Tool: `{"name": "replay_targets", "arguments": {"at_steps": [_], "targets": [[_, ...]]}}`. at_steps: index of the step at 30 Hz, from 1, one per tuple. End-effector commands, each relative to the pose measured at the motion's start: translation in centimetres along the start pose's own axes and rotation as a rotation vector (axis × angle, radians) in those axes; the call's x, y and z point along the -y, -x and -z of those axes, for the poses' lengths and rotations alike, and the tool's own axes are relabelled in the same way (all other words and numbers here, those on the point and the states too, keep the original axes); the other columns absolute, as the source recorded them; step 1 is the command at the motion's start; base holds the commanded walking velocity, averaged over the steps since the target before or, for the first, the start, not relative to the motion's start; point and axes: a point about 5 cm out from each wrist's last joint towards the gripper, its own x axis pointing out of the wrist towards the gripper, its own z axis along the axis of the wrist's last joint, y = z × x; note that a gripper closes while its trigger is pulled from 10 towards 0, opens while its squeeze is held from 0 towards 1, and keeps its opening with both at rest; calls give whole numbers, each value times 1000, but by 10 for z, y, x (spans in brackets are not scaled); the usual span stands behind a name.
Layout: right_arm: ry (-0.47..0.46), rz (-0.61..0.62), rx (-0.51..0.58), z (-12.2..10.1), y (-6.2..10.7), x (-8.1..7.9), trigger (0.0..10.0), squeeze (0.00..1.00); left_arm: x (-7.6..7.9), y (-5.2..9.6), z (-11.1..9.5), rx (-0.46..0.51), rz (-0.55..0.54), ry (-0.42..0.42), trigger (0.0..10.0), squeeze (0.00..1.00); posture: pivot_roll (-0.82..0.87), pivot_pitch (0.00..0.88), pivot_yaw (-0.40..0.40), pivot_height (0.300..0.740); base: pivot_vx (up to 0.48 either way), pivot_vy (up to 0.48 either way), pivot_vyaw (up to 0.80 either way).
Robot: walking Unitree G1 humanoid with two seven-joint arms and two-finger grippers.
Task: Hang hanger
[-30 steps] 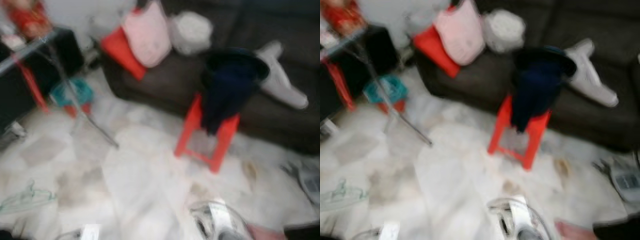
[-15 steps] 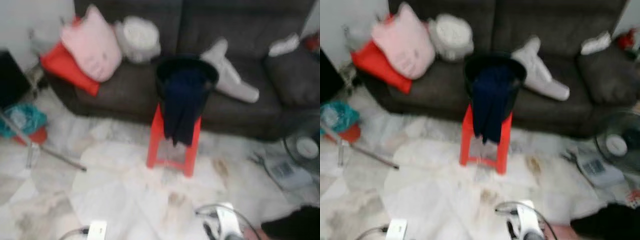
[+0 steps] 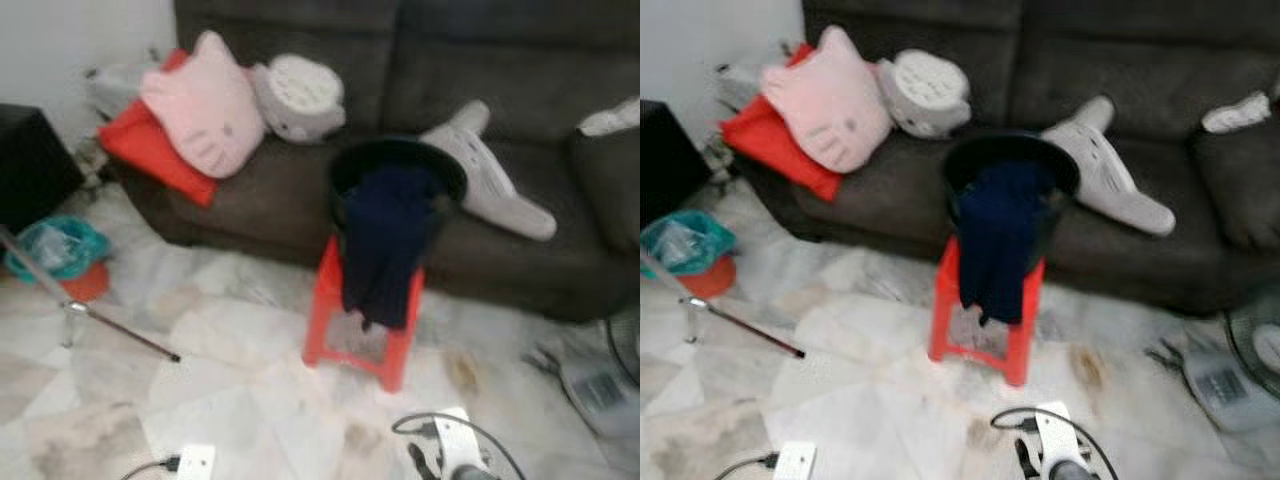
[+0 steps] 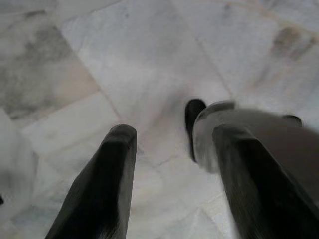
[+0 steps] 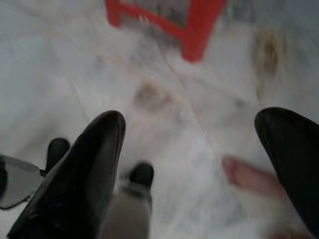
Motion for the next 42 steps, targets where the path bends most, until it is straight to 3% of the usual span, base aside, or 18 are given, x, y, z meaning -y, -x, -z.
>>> {"name": "replay_targets", "arguments": {"at_steps": [1,11,21,27,38,42], "targets": [[-17,-19,-14,5,1,-8,10000,0,-4,2,10,-35,-9,-7,10000,0,12,78,-26,740,319,0,0],[-29,-8,-19,6,1,-7,10000,0,-4,2,9,-33,-8,-9,10000,0,10,78,-25,740,315,0,0],[-25,-2,-25,7,1,-7,10000,0,-4,2,9,-34,-12,-14,10000,0,7,79,-24,740,304,0,-800],[-38,8,-7,5,1,-7,10000,0,-5,2,9,-32,-17,-12,10000,0,4,78,-22,740,0,0,0],[-106,52,113,-2,2,-6,10000,0,-5,2,9,-26,-17,-8,10000,0,-10,72,-25,740,0,0,0],[-139,88,204,-7,5,-4,10000,0,-5,2,10,-26,-20,-7,10000,0,-17,64,-30,740,0,0,0]]}}
